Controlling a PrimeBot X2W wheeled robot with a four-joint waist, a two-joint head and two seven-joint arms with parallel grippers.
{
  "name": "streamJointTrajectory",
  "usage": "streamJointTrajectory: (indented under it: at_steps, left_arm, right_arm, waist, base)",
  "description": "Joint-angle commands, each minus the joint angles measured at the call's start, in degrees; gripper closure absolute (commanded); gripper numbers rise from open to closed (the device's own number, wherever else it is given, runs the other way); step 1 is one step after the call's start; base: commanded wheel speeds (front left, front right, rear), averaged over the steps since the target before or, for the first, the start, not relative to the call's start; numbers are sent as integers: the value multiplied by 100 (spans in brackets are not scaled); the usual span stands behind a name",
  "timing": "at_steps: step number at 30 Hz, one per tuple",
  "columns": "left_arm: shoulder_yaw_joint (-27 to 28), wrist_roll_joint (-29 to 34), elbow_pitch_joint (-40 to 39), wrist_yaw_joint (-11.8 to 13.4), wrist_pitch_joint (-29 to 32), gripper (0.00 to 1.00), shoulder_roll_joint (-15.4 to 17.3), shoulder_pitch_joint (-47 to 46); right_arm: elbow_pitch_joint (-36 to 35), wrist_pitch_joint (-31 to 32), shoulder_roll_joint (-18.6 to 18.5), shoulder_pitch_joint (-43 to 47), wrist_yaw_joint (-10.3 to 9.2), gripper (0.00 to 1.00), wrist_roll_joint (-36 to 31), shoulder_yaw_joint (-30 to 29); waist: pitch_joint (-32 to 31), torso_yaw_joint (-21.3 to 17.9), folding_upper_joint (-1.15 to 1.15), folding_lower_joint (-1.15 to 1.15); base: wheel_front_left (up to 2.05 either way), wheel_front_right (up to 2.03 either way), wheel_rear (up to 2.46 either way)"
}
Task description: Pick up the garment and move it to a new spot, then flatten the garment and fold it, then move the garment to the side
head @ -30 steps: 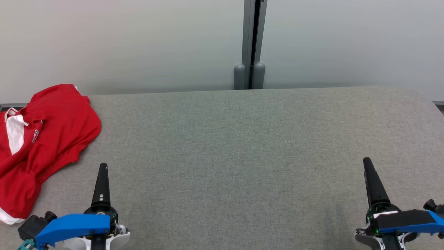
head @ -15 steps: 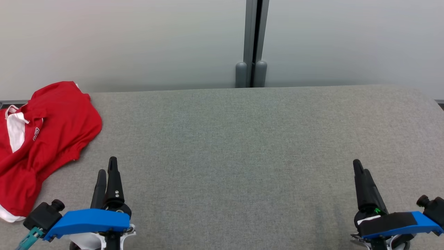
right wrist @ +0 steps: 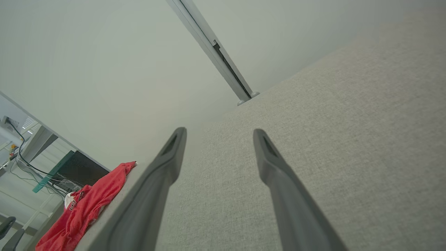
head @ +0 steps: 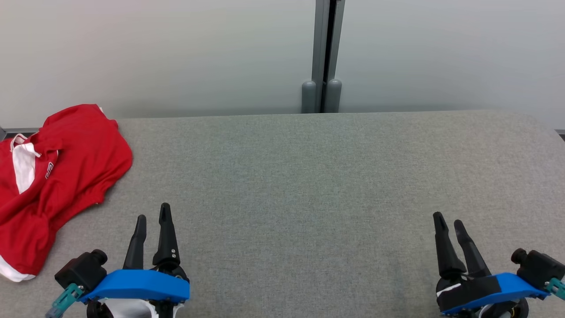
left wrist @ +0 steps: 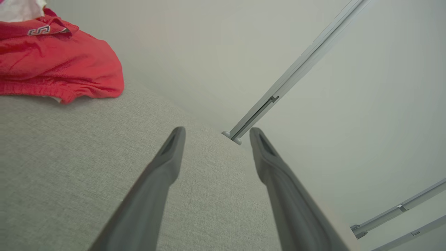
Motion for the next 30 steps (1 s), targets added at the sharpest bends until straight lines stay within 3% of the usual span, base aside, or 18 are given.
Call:
streamJointTrajectory:
  at_steps: [1, 30]
  left_arm:
    - [-39, 191, -17, 19, -62, 0, 34, -9]
    - [-393, 1761, 671, 162, -476, 0, 34, -104]
  right_arm:
    - [-39, -62, -48, 8, 18, 0, -266, 33]
    - [330, -481, -65, -18, 19, 0, -2201, 269]
  waist:
    - [-5, 3, 0, 0]
    - [1, 43, 0, 0]
  base:
    - [0, 0, 0]
    - [0, 0, 0]
